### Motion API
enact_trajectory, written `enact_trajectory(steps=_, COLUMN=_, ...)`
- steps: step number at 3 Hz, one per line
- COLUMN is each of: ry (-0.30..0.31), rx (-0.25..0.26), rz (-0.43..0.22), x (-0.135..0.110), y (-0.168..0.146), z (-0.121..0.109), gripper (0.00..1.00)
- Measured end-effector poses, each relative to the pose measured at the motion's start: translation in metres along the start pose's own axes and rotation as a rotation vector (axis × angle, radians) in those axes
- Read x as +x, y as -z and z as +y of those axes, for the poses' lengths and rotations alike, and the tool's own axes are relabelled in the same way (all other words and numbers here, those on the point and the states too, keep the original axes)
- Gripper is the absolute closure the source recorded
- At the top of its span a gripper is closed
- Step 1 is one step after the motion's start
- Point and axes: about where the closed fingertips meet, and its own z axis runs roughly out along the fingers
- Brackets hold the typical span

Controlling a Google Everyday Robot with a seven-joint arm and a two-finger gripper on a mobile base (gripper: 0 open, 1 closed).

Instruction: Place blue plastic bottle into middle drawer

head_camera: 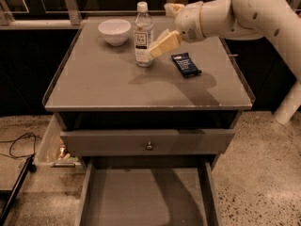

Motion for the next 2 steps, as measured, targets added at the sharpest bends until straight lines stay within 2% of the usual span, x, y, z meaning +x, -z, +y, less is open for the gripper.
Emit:
enact_trajectory(steps=1, ry=-0.001, rx=0.05, rz=-0.061, x=-0.001, y=-0.017, z=-0.026, gripper=0.0)
enact_trajectory(steps=2, ry=0.005, rx=0.08, rz=-0.074, x=0.001, y=-0.028, z=-0.04, gripper=0.0)
